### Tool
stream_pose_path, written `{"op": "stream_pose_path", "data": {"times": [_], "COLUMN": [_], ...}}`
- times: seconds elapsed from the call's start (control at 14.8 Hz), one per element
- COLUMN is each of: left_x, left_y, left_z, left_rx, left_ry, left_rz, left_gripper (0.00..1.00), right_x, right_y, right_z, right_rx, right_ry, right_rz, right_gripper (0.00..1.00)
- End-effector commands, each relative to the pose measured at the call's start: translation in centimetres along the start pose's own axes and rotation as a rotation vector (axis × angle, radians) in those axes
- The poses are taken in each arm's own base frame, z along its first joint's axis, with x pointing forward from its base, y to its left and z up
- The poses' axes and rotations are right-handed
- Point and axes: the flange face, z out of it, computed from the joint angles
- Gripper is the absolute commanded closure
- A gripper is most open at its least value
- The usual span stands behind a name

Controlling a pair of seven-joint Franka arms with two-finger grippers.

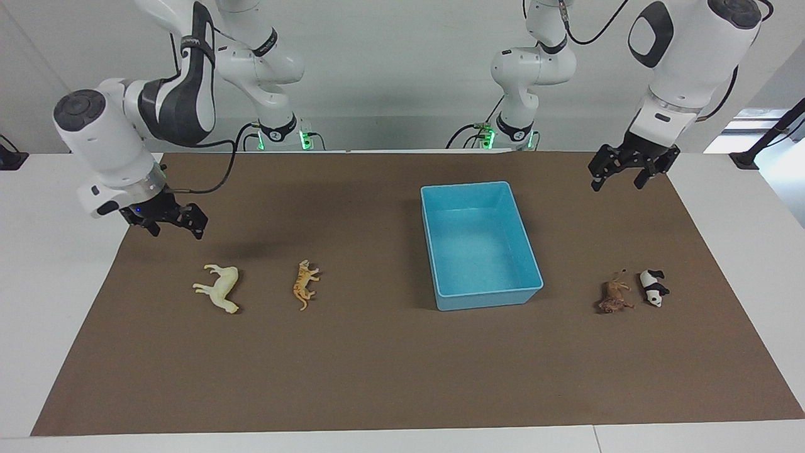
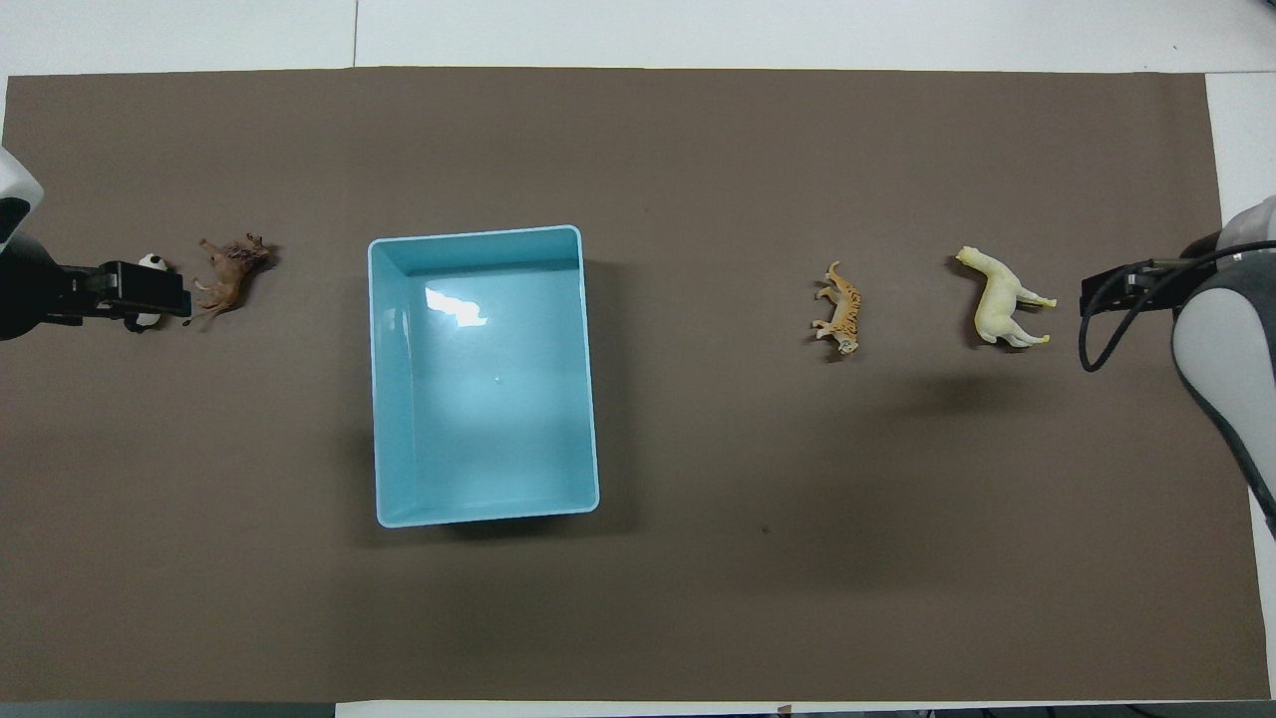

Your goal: Put all toys into storage box

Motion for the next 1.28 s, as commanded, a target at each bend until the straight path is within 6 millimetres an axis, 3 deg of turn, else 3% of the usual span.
{"op": "stream_pose_path", "data": {"times": [0.0,0.27,0.54,0.74,0.94,1.15,1.21], "left_x": [2.5,5.6,6.5,6.9,7.0,7.0,6.9], "left_y": [-2.8,-3.8,-4.4,-6.5,-6.5,-6.5,-6.4], "left_z": [6.0,14.7,19.7,22.3,23.3,23.8,24.8], "left_rx": [0.005,0.022,0.034,0.051,0.067,0.079,0.077], "left_ry": [0.02,0.063,0.072,0.088,0.098,0.096,0.083], "left_rz": [0.043,0.055,0.136,0.147,0.169,0.185,0.188], "left_gripper": [0.0,0.0,0.0,0.0,0.0,0.0,0.0], "right_x": [0.2,1.2,1.9,2.4,2.4,2.3,2.2], "right_y": [-0.4,-2.0,-2.6,-2.8,-4.8,-4.9,-4.8], "right_z": [3.1,5.2,7.9,10.2,11.0,11.3,11.4], "right_rx": [0.008,0.031,0.025,0.02,0.02,0.019,0.019], "right_ry": [0.038,0.059,0.065,0.07,0.064,0.058,0.056], "right_rz": [0.025,0.037,0.012,-0.028,-0.065,-0.067,-0.067], "right_gripper": [0.0,0.0,0.0,0.0,0.0,0.0,0.0]}}
